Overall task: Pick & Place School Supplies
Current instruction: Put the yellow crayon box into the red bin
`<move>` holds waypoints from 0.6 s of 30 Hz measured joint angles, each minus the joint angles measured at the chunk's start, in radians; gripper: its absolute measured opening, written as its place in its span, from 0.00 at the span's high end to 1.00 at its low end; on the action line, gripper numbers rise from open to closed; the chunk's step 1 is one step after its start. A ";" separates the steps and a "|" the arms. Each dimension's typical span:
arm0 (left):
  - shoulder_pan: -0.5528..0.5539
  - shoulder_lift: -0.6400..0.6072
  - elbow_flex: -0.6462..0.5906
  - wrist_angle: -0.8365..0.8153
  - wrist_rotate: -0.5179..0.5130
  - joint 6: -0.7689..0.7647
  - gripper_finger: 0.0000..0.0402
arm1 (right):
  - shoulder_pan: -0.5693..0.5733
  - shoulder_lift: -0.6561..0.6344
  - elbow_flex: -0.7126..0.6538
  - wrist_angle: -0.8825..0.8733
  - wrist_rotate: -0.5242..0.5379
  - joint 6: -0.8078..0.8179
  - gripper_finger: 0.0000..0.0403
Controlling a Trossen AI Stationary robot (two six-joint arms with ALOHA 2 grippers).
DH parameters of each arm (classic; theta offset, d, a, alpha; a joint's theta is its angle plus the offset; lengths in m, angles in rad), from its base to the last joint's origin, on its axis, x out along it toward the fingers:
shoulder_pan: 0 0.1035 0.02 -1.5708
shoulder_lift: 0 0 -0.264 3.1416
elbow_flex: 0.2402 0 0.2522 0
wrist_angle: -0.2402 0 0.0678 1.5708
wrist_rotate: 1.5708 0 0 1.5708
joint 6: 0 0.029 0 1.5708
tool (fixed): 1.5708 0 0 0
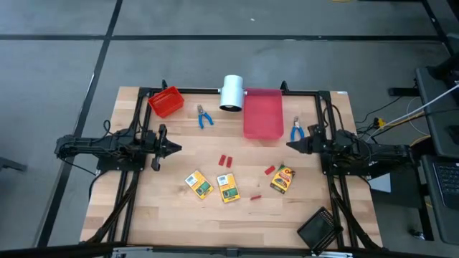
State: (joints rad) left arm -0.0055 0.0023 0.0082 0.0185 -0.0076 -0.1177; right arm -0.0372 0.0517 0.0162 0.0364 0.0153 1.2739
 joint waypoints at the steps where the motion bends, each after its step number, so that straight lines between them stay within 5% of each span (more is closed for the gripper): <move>1: 0.000 0.000 0.000 0.000 0.000 0.000 0.93 | 0.000 0.000 0.000 -0.001 0.024 -0.005 0.85; 6: 0.000 0.000 0.000 0.000 -0.013 0.001 0.93 | 0.003 0.002 0.000 0.017 0.004 0.113 0.85; 11: 0.013 0.000 0.000 0.042 -0.231 0.232 0.93 | 0.044 0.002 0.000 0.210 0.029 0.039 0.85; 18: 0.014 0.000 0.000 0.235 -0.197 -0.042 0.93 | 0.154 0.008 0.000 0.492 0.298 -0.211 0.85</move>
State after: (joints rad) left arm 0.0090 0.0025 0.0083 0.2532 -0.2046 -0.1592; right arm 0.1169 0.0599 0.0166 0.5281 0.3134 1.0634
